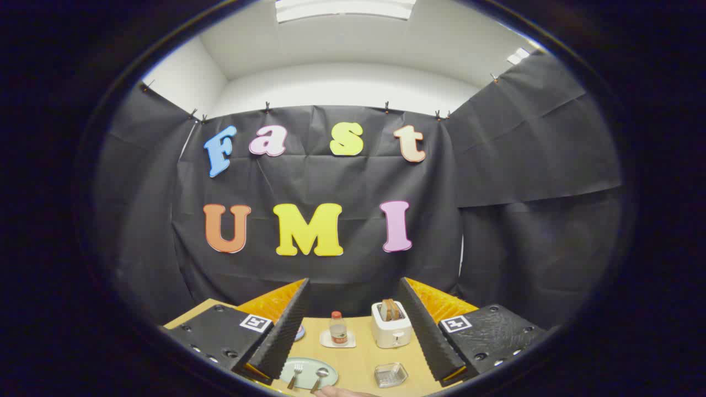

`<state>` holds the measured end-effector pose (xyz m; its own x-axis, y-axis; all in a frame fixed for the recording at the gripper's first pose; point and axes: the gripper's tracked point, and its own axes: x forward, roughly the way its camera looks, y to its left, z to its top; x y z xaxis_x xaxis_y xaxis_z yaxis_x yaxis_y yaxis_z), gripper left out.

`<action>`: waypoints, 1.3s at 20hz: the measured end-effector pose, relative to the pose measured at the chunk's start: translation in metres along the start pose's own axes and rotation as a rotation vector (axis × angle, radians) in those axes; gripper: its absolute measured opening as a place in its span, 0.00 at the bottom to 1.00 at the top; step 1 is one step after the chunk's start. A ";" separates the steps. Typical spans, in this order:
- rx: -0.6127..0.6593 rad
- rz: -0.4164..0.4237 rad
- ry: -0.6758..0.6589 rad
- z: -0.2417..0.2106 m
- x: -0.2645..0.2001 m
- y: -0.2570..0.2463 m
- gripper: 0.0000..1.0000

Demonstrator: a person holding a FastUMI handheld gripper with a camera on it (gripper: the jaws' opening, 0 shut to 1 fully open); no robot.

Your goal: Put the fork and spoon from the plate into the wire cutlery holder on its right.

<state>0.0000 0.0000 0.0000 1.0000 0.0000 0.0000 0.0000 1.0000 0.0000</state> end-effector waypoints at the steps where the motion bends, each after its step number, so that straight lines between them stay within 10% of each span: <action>1: 0.001 -0.006 0.006 -0.001 -0.002 -0.001 0.95; 18: -0.030 0.004 0.081 -0.029 0.012 -0.013 0.94; 26: -0.025 0.037 0.276 -0.127 0.045 0.009 0.94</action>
<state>0.0448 0.0095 -0.1268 0.9615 0.0328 -0.2729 -0.0398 0.9990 -0.0199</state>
